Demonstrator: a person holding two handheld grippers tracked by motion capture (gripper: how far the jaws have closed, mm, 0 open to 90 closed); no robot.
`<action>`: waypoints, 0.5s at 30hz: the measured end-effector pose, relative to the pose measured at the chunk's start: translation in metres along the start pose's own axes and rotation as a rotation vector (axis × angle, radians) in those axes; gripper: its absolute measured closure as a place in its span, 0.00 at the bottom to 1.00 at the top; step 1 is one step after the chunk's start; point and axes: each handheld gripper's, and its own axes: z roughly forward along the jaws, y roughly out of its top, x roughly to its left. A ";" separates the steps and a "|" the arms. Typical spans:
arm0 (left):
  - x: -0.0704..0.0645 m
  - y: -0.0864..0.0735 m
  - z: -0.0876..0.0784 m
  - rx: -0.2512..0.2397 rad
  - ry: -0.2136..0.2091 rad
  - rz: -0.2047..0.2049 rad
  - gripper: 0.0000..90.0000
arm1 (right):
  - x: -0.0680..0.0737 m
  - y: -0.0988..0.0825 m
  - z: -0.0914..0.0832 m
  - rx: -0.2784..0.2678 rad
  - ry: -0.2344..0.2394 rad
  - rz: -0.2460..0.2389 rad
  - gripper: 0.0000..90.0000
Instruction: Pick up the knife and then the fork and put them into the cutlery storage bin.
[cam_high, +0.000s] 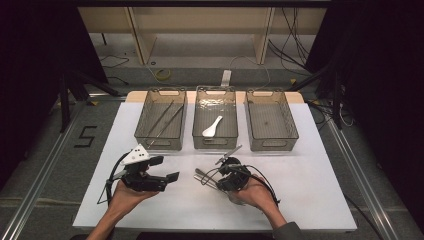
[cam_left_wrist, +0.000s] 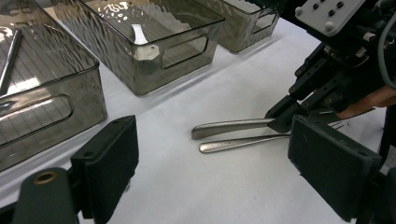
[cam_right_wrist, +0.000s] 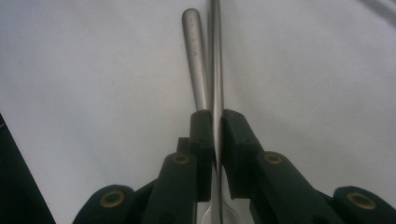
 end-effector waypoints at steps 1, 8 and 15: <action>0.000 0.000 0.000 0.001 0.001 0.001 0.18 | -0.002 0.000 -0.002 -0.008 -0.001 -0.004 0.93; 0.001 0.000 0.000 0.001 -0.001 -0.002 0.18 | -0.008 -0.001 -0.006 -0.025 -0.004 0.023 0.93; 0.001 0.000 0.000 0.001 0.000 -0.005 0.18 | -0.018 -0.004 -0.016 -0.054 -0.017 0.049 0.93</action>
